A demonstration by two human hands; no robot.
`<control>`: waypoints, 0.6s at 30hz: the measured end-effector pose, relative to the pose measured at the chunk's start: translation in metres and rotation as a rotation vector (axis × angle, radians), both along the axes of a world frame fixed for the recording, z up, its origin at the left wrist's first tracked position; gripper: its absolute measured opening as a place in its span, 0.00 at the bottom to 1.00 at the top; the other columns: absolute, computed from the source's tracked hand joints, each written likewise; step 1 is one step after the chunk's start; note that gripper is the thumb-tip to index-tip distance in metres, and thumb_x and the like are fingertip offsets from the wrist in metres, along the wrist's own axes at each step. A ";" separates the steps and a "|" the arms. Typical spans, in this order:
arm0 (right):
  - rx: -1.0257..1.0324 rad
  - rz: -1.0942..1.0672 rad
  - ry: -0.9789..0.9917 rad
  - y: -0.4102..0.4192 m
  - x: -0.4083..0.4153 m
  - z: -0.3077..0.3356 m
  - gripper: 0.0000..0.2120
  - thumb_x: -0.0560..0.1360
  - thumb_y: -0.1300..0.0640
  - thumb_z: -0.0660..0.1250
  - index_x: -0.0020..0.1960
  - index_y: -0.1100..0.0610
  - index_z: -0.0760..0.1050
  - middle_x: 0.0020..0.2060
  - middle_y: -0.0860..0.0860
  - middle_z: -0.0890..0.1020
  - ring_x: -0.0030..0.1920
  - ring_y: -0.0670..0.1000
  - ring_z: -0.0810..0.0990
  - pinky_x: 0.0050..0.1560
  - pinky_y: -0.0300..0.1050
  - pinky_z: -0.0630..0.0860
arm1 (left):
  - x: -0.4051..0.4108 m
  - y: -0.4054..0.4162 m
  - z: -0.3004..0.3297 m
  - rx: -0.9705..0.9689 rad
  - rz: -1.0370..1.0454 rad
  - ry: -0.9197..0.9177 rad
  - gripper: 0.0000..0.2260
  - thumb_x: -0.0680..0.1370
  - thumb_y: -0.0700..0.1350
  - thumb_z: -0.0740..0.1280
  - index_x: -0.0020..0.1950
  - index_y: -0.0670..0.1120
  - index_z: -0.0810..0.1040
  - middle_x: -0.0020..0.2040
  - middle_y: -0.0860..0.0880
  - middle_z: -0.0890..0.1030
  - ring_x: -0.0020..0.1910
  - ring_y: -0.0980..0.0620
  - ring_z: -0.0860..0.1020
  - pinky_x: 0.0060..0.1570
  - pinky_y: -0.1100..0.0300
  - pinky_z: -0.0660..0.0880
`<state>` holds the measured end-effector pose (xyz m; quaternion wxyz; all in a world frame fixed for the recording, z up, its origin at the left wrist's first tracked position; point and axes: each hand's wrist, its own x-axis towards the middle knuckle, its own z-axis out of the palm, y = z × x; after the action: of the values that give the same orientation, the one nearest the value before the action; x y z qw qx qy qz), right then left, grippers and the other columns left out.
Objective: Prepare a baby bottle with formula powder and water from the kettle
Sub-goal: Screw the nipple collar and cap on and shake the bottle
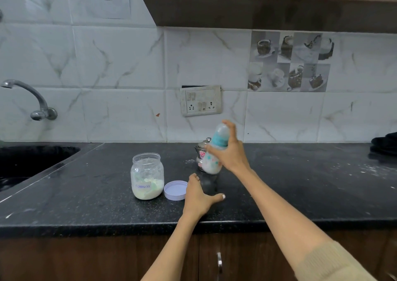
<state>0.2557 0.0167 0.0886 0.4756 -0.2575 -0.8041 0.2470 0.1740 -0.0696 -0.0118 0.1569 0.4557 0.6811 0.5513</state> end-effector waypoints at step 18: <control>-0.002 0.018 -0.028 0.003 0.004 -0.010 0.37 0.64 0.52 0.77 0.65 0.40 0.60 0.46 0.47 0.78 0.45 0.50 0.81 0.50 0.49 0.81 | 0.000 0.002 0.000 -0.028 0.007 0.029 0.46 0.62 0.48 0.80 0.71 0.40 0.57 0.71 0.42 0.66 0.69 0.47 0.67 0.64 0.57 0.67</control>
<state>0.2601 0.0198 0.0783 0.4617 -0.2544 -0.8127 0.2482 0.1740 -0.0679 -0.0115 0.1513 0.4589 0.6927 0.5355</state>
